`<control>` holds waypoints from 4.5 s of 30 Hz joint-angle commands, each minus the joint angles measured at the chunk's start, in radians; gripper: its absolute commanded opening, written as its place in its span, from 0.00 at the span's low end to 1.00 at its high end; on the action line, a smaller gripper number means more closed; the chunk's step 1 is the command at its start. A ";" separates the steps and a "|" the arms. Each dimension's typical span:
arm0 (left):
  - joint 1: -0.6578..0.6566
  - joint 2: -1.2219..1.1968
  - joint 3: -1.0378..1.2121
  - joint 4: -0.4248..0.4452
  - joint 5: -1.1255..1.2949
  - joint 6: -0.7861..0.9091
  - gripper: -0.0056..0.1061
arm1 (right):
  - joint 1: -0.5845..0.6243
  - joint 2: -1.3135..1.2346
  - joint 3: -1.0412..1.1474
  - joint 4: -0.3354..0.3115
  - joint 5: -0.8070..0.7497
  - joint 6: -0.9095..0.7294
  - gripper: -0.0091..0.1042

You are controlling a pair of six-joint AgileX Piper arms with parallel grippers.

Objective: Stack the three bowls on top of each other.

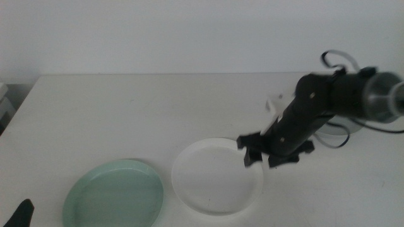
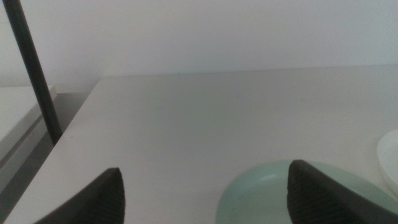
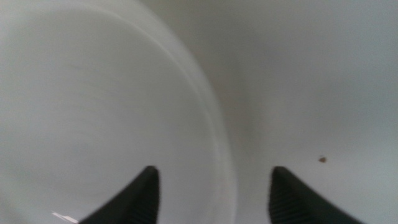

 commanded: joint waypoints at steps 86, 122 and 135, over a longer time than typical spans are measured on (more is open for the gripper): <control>-0.006 -0.013 -0.004 -0.012 -0.073 -0.008 0.83 | -0.087 -0.170 0.048 0.255 -0.090 -0.392 0.07; -0.006 -0.013 -0.004 -0.012 -0.073 -0.008 0.83 | -0.050 -0.433 0.026 0.171 -0.031 -0.456 0.55; -0.006 -0.013 -0.004 -0.012 -0.073 -0.008 0.83 | -0.047 -1.062 0.346 0.116 -0.053 -0.462 0.55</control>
